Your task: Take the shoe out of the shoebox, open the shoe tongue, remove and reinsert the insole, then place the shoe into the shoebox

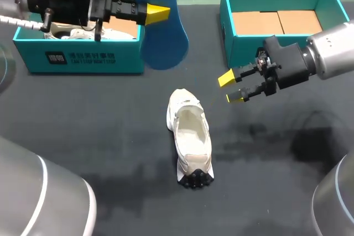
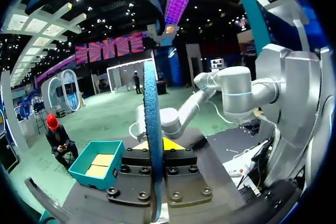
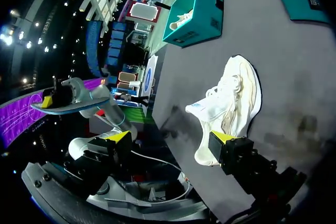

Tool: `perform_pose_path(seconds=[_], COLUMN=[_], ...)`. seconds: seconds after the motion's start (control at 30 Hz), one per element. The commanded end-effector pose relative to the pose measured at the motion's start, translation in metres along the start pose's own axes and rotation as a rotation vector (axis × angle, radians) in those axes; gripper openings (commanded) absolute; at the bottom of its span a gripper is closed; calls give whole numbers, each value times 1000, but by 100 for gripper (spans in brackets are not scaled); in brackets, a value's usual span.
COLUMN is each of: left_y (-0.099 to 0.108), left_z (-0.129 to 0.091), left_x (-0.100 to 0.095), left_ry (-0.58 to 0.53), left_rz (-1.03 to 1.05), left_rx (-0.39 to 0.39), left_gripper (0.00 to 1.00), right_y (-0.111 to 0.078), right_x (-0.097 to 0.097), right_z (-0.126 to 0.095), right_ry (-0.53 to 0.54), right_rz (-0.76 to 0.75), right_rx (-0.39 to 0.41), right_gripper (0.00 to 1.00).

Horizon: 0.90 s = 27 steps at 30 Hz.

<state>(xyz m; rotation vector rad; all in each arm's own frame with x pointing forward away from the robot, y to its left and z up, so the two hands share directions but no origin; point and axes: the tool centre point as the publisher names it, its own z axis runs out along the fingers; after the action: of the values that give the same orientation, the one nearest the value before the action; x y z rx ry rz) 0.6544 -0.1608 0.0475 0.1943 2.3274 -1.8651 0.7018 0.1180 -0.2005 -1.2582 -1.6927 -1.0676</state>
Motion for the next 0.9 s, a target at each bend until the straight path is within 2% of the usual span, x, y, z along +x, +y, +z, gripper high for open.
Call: perform_pose_path(seconds=[0.03,0.27,0.4,0.83,0.87,0.9], left_y=[9,23,36,36,38,43], left_z=[6,7,6,6,4,2], left_x=[-5,-11,-12,-12,-11,-11], left_ry=[-58,-112,-98,-98,-99,-126], left_rz=[173,374,474,474,533,606], left_rx=[3,4,14,14,11,-29], left_gripper=[0,0,0,0,0,0], right_y=[0,8,12,12,12,14], right_x=[1,17,25,25,25,26], right_z=[1,-4,-5,-5,-5,-6], right_ry=[-3,80,126,126,126,139], right_rz=[1,27,42,42,42,43], right_rx=[0,-39,-39,-39,-39,-47], right_gripper=[100,100,100,100,100,100])
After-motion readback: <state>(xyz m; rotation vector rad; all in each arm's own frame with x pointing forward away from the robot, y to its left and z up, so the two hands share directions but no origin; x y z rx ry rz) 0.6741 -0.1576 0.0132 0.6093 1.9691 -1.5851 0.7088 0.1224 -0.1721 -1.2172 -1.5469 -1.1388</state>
